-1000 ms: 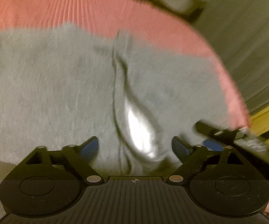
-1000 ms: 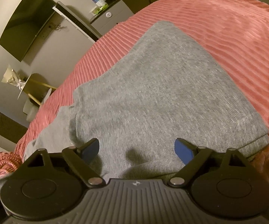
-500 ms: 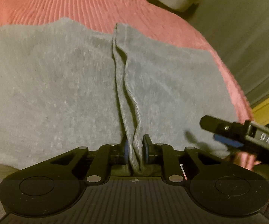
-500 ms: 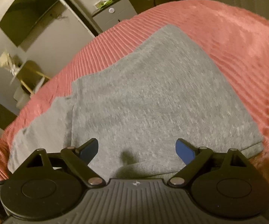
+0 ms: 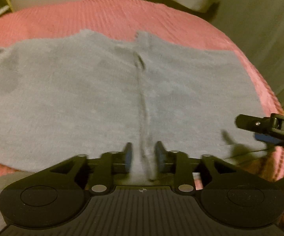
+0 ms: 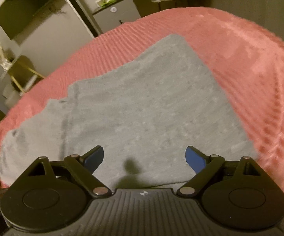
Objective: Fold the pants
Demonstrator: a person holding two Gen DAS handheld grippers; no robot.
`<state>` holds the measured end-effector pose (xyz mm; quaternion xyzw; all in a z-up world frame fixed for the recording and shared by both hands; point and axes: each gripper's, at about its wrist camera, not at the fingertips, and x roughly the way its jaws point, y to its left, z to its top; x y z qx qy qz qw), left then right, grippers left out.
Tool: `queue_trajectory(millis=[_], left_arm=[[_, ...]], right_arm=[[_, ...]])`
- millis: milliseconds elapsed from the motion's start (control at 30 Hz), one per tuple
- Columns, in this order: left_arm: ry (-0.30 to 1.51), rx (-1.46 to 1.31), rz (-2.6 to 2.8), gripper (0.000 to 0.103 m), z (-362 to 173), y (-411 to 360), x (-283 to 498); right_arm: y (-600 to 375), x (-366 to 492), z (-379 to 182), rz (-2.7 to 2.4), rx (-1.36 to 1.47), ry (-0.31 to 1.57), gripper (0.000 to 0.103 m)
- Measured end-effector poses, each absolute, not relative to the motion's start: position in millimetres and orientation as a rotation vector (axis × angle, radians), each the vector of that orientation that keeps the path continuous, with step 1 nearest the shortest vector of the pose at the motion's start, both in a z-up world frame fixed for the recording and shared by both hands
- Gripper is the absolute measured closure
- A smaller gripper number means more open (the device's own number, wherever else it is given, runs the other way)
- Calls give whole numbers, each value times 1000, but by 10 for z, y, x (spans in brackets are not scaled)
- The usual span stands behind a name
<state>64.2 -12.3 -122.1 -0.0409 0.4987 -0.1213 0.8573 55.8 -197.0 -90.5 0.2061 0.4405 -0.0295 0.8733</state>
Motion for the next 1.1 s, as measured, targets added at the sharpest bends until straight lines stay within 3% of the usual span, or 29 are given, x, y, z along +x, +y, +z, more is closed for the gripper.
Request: queue_trajectory(millis=[167, 233, 433, 467, 533, 667, 733, 800, 900, 1100], left_arm=[[956, -109, -178, 58, -956, 34, 625], [917, -89, -174, 46, -870, 10, 672], [876, -46, -228, 40, -782, -263, 892], [863, -40, -252, 37, -776, -348, 935], [836, -12, -319, 20, -822, -526, 1010], [974, 59, -297, 27, -1295, -733, 1292], [1004, 77, -249, 18, -1551, -652, 1357], [980, 88, -250, 18, -1534, -615, 1326], [956, 140, -216, 17, -1489, -656, 1267], [987, 4, -202, 17, -1459, -398, 1246]], right_arm=[[-2046, 668, -918, 40, 484, 879, 12], [-2093, 748, -1013, 27, 504, 917, 13], [-2222, 697, -866, -109, 419, 808, 11], [-2233, 701, -865, -105, 404, 800, 10], [-2271, 697, -898, -84, 430, 799, 9], [-2417, 663, -927, -14, 594, 796, 9], [-2435, 626, -961, 101, 733, 807, 8], [-2423, 634, -1059, 202, 848, 840, 1], [-2346, 735, -1251, 150, 771, 969, 3], [-2328, 686, -1203, 122, 699, 915, 1]])
